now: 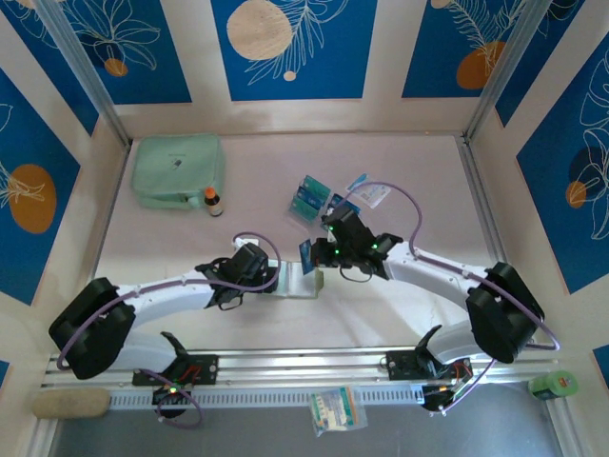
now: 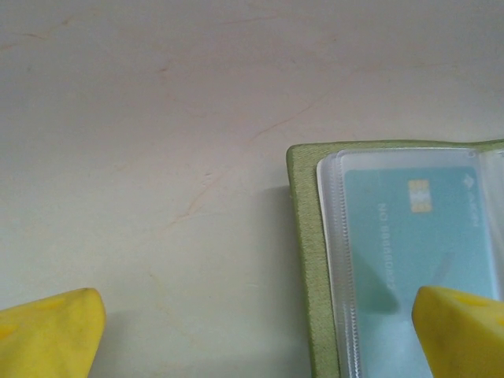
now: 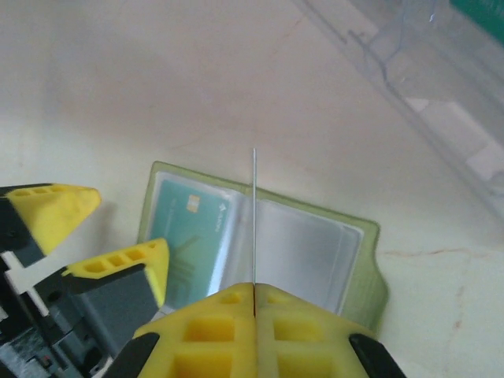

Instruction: Put the credit cards into the card holder

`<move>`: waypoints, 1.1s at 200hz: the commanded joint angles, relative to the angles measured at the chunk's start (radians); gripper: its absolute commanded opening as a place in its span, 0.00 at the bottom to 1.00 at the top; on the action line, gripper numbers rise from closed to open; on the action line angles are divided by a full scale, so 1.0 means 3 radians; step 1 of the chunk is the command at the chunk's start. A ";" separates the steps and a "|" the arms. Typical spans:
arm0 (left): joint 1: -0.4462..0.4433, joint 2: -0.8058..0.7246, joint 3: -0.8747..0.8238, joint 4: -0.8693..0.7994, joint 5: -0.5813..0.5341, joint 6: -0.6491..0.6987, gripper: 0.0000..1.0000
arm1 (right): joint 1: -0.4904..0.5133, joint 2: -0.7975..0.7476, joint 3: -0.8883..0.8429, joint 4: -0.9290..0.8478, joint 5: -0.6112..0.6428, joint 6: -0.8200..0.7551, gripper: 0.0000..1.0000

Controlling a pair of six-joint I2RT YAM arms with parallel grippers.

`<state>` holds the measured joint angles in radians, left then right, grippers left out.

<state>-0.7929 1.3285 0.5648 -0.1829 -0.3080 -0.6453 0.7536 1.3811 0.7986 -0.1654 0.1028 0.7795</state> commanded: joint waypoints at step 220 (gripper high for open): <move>0.0030 -0.0107 -0.0226 -0.0201 -0.0126 -0.0176 1.00 | 0.0326 0.0397 -0.0975 0.2220 0.0067 0.0872 0.00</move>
<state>-0.7918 1.3098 0.5133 -0.2173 -0.3244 -0.6834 0.8398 1.4967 0.5358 0.4503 0.0669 1.0161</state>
